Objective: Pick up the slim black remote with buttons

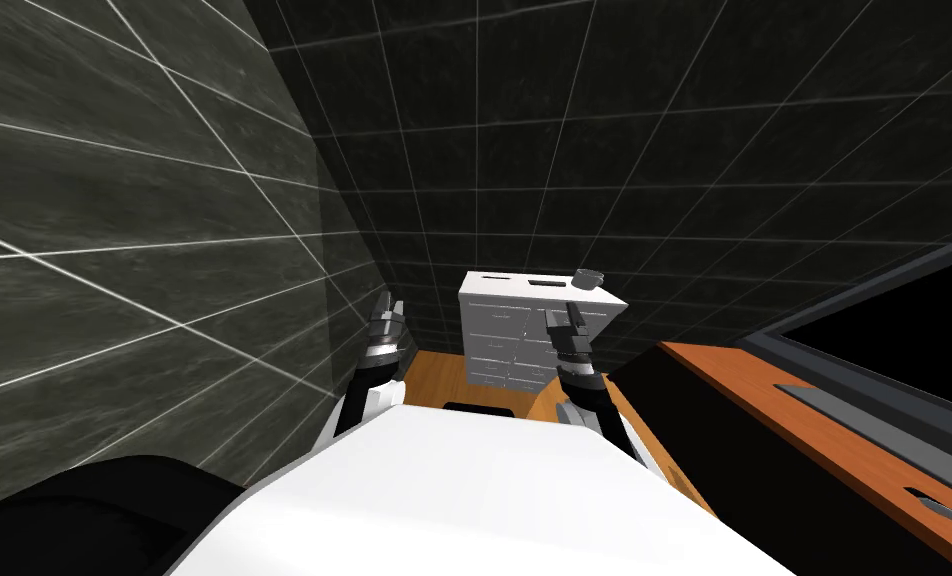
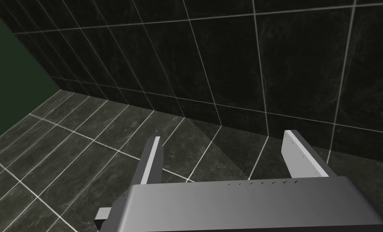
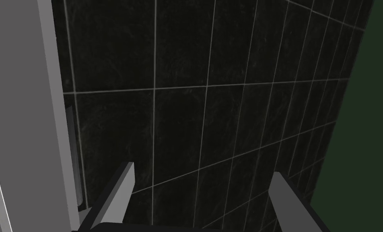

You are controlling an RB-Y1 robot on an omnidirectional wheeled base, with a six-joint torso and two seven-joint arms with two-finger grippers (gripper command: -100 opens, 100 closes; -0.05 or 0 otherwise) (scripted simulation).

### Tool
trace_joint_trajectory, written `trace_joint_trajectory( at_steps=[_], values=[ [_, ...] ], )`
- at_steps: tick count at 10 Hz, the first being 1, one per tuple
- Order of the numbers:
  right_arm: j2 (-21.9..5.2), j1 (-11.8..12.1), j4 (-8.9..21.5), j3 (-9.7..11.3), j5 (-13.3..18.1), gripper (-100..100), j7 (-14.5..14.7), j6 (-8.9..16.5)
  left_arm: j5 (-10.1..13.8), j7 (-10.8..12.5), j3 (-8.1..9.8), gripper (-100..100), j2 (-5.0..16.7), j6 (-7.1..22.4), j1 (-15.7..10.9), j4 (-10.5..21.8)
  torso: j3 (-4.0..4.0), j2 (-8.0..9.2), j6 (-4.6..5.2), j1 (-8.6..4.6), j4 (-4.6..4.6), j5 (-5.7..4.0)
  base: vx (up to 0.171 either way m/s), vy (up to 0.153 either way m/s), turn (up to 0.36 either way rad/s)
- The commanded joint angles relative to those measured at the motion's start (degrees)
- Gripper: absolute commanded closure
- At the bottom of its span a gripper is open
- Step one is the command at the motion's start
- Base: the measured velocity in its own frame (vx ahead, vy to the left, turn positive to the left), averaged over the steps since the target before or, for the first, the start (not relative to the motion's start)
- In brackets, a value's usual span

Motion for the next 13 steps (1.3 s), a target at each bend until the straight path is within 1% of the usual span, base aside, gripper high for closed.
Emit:
trace_joint_trajectory(
  at_steps=[1,2,3,4,5,6,7,8,9,10,11,12,13],
  values=[
    [-2.9,-0.9,1.1,1.3,-0.3,-100,0.8,-1.2,0.0,0.0,0.0,0,0.0,0.0,0.0,0.0,0.0,0.0,0.0,0.0,0.0,0.0,-0.098,-0.039,0.134],
    [-4.0,-0.9,1.1,1.3,-0.3,-100,0.8,-1.2,0.0,0.0,0.0,0,0.0,0.0,0.0,0.0,0.01,0.03,-0.02,-0.01,0.0,0.0,-0.093,-0.035,0.073],
    [-6.1,-1.7,2.2,2.7,-0.4,-100,1.6,-2.6,0.0,0.0,0.0,0,0.0,0.0,0.0,0.0,0.0,0.01,0.0,0.01,0.0,0.0,-0.142,-0.043,0.156],
    [-7.5,-1.7,2.2,2.7,-0.4,-100,1.6,-2.6,0.0,0.0,0.0,0,0.0,0.0,0.0,0.0,0.07,0.15,-0.02,-0.02,0.02,0.0,-0.116,-0.055,0.089],
    [-9.4,-2.7,3.5,4.3,-0.6,-100,2.5,-4.0,0.0,0.0,0.0,0,0.0,0.0,0.0,0.0,0.06,0.1,0.01,-0.07,0.02,-0.01,-0.125,-0.053,0.174],
    [-11.2,-2.7,3.5,4.3,-0.6,-100,2.5,-4.0,0.0,0.0,0.0,0,0.0,0.0,0.0,0.0,0.07,0.13,-0.02,-0.07,0.02,-0.01,-0.124,-0.057,0.104],
    [-13.0,-3.7,5.0,6.0,-0.8,-100,3.5,-5.5,0.0,0.0,0.0,0,0.0,0.0,0.0,0.0,0.07,0.11,0.01,-0.1,0.03,-0.02,-0.147,-0.052,0.169],
    [-14.8,-3.7,5.0,6.0,-0.8,-100,3.5,-5.5,0.0,0.0,0.0,0,0.0,0.0,0.0,0.0,0.1,0.18,-0.02,-0.08,0.03,-0.02,-0.117,-0.041,0.119],
    [-15.3,-3.7,5.0,6.0,-0.8,-100,3.5,-5.5,0.0,0.0,0.0,0,0.0,0.0,0.0,0.0,0.06,0.1,0.01,-0.06,0.03,-0.01,-0.04,-0.024,0.0],
    [-17.6,-4.8,6.5,7.8,-0.9,-100,4.4,-7.0,0.0,0.0,0.0,0,0.0,0.0,0.0,0.0,-0.06,-0.12,0.02,0.0,-0.02,0.0,-0.084,-0.025,0.242],
    [-19.4,-4.8,6.5,7.8,-0.9,-100,4.4,-7.0,0.0,0.0,0.0,0,0.0,0.0,0.0,0.0,-0.05,-0.07,-0.04,0.0,-0.02,0.0,-0.108,-0.037,0.113],
    [-21.2,-6.0,8.1,9.8,-1.0,-100,5.4,-8.7,0.0,0.0,0.0,0,0.0,0.0,0.0,0.0,0.0,0.0,0.02,-0.03,0.0,-0.01,-0.133,-0.052,0.202],
    [-23.1,-6.0,8.1,9.8,-1.0,-100,5.4,-8.7,0.0,0.0,0.0,0,0.0,0.0,0.0,0.0,0.05,0.09,-0.02,-0.09,0.01,-0.02,-0.118,-0.041,0.108]
  ],
)
